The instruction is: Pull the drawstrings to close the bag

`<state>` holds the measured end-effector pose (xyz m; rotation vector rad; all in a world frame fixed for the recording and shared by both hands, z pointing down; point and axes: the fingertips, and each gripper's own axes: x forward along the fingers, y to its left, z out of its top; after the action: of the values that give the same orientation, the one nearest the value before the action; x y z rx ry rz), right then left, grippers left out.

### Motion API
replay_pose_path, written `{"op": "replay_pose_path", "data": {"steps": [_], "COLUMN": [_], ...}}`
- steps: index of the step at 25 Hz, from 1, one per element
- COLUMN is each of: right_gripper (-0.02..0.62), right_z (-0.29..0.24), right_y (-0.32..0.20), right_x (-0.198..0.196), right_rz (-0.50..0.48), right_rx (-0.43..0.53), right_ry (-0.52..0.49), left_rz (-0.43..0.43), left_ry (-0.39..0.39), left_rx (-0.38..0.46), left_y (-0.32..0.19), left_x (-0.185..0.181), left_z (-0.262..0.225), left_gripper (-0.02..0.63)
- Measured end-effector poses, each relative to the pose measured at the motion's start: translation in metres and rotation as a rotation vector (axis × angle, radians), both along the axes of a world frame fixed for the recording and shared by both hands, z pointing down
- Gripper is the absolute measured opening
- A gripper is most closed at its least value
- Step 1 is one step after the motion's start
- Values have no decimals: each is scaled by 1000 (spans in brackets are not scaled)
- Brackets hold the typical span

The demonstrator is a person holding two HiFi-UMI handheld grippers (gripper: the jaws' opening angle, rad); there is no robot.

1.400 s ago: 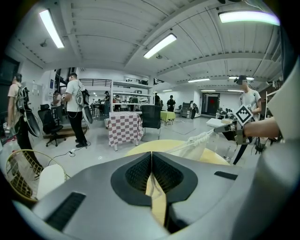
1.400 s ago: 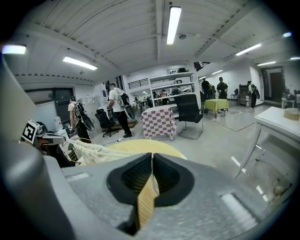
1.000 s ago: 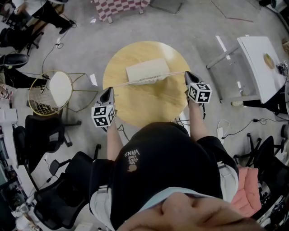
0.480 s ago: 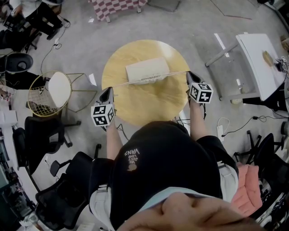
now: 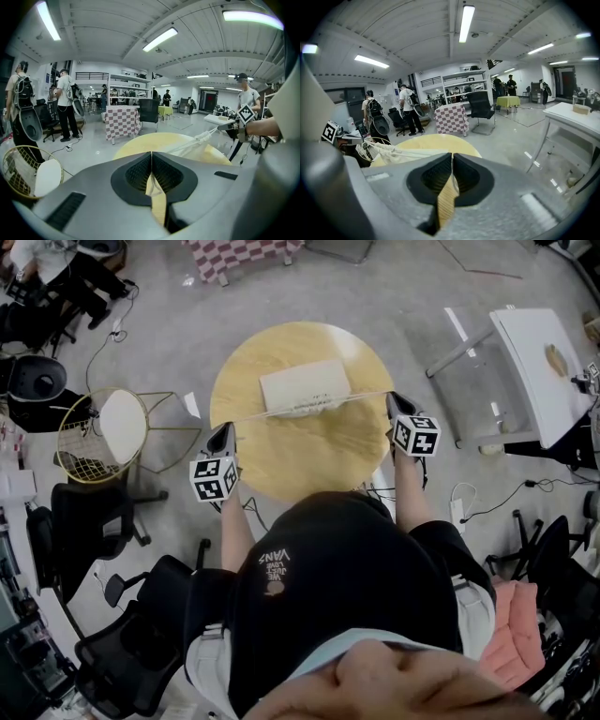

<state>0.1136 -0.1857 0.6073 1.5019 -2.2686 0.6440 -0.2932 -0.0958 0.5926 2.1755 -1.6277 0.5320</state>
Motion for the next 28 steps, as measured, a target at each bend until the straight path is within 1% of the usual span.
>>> {"op": "replay_pose_path", "data": {"steps": [5, 10, 18, 28], "right_gripper": [6, 6, 8, 9], "right_z": [17, 30, 55, 90], "right_y": [8, 15, 30, 56], "right_x": [-3, 1, -2, 3], "right_rz": [-27, -13, -14, -15], "right_rx": [-33, -66, -105, -186], "right_ry": [22, 17, 6, 29], "left_rz": [-13, -14, -53, -92], "left_ry": [7, 23, 44, 71], "left_rx": [-28, -47, -74, -119], "left_y": [6, 10, 20, 35], "left_x": [-1, 2, 2, 8], "left_z": [14, 28, 51, 80], "left_gripper": [17, 17, 18, 18]}}
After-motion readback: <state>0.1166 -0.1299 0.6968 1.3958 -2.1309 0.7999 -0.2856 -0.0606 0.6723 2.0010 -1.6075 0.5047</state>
